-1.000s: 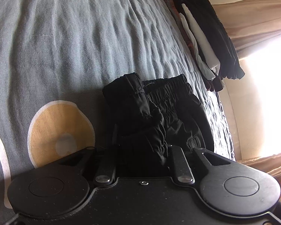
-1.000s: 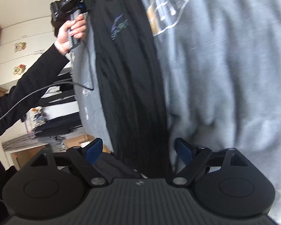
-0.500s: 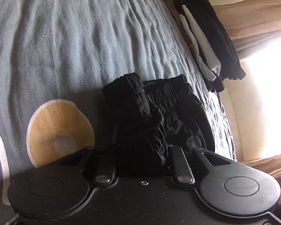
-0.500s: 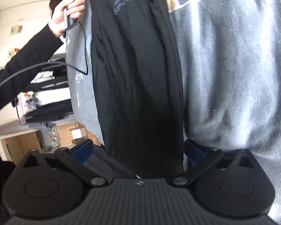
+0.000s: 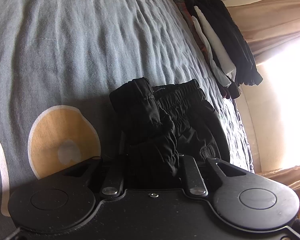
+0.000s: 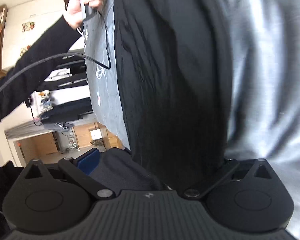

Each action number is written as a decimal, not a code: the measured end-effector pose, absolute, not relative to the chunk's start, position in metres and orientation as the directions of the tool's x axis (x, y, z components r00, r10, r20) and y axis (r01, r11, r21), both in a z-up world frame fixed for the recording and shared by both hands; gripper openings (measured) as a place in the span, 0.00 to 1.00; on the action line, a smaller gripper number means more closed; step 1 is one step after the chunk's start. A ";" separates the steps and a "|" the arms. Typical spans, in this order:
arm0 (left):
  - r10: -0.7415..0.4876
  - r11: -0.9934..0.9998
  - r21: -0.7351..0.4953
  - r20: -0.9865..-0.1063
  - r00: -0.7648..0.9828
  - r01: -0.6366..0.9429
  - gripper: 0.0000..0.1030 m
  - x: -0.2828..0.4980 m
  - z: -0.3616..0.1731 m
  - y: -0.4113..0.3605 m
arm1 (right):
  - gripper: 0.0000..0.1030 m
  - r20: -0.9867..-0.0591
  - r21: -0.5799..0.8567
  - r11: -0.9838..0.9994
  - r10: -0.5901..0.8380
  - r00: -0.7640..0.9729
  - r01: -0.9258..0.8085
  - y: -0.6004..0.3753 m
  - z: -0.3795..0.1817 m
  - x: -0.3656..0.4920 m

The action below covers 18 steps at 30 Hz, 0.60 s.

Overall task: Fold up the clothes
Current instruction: 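Lift the trousers by the waistband with the left gripper so they hang, then grasp the hanging trousers with the right gripper below the left gripper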

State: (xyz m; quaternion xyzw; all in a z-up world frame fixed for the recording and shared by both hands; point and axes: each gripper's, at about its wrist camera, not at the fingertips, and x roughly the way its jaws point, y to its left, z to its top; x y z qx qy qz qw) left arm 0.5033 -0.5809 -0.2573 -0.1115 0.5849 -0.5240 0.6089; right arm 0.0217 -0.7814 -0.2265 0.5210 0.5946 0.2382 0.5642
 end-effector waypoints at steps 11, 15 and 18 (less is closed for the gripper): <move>-0.771 0.424 -0.749 -0.594 -0.231 0.509 0.17 0.503 -0.257 -0.580 | 0.69 -0.456 0.864 0.380 0.869 0.193 0.330 -0.778 -0.230 0.015; -0.769 0.428 -0.747 -0.597 -0.229 0.509 0.17 0.503 -0.256 -0.580 | 0.04 -0.523 0.824 0.441 0.833 0.179 0.357 -0.787 -0.237 0.009; -0.767 0.432 -0.747 -0.599 -0.229 0.506 0.16 0.503 -0.253 -0.580 | 0.04 -0.492 0.845 0.416 0.851 0.182 0.337 -0.785 -0.234 0.010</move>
